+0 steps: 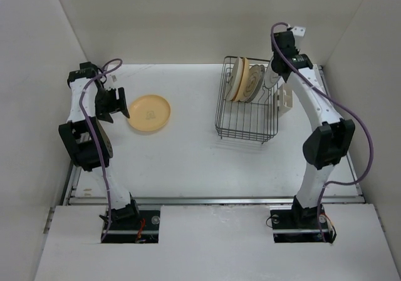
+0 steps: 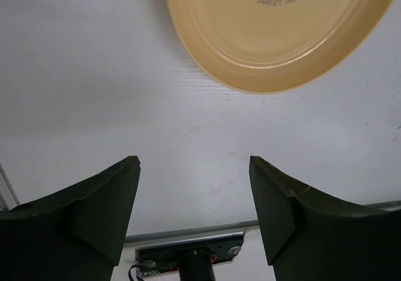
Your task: Unload the plates from the dish rack
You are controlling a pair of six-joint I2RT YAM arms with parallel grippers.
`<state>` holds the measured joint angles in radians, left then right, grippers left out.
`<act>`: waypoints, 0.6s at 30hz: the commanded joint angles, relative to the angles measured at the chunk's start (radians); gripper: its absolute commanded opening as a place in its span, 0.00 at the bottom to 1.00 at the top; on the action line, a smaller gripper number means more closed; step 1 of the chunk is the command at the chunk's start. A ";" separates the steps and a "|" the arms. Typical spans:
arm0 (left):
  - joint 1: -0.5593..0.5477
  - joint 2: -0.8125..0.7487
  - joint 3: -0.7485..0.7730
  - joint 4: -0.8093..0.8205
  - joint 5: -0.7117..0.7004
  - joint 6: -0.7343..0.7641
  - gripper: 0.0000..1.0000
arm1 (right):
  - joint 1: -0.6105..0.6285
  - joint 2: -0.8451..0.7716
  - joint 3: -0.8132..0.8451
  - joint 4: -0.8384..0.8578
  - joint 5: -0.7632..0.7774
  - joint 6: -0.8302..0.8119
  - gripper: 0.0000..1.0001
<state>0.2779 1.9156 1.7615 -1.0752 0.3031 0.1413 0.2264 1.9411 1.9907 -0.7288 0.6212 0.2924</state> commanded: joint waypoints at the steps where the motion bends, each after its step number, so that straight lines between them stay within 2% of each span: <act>1: 0.006 -0.006 0.053 -0.081 0.008 0.020 0.68 | 0.022 -0.140 0.030 0.121 0.179 -0.036 0.00; 4: 0.006 -0.019 0.053 -0.104 -0.012 0.038 0.68 | 0.050 -0.149 0.051 0.091 0.259 -0.048 0.00; 6: 0.015 -0.035 0.029 -0.114 -0.021 0.038 0.68 | 0.079 -0.206 0.051 0.091 0.236 -0.070 0.00; 10: 0.035 -0.088 0.006 -0.124 -0.021 0.061 0.68 | 0.186 -0.333 -0.082 0.207 -0.091 -0.123 0.00; 11: 0.047 -0.089 -0.008 -0.124 -0.021 0.070 0.68 | 0.223 -0.334 -0.130 0.218 -0.326 -0.137 0.00; 13: 0.060 -0.099 -0.034 -0.124 -0.021 0.070 0.68 | 0.260 -0.315 -0.183 0.218 -0.600 -0.229 0.00; 14: 0.075 -0.099 -0.034 -0.133 -0.021 0.070 0.68 | 0.301 -0.303 -0.249 0.232 -0.812 -0.246 0.00; 18: 0.112 -0.099 -0.079 -0.134 -0.012 0.061 0.68 | 0.387 -0.144 -0.276 0.212 -1.043 -0.257 0.00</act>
<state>0.3641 1.8637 1.7157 -1.1698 0.2874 0.1909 0.5682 1.6718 1.7508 -0.5339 -0.0528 0.0914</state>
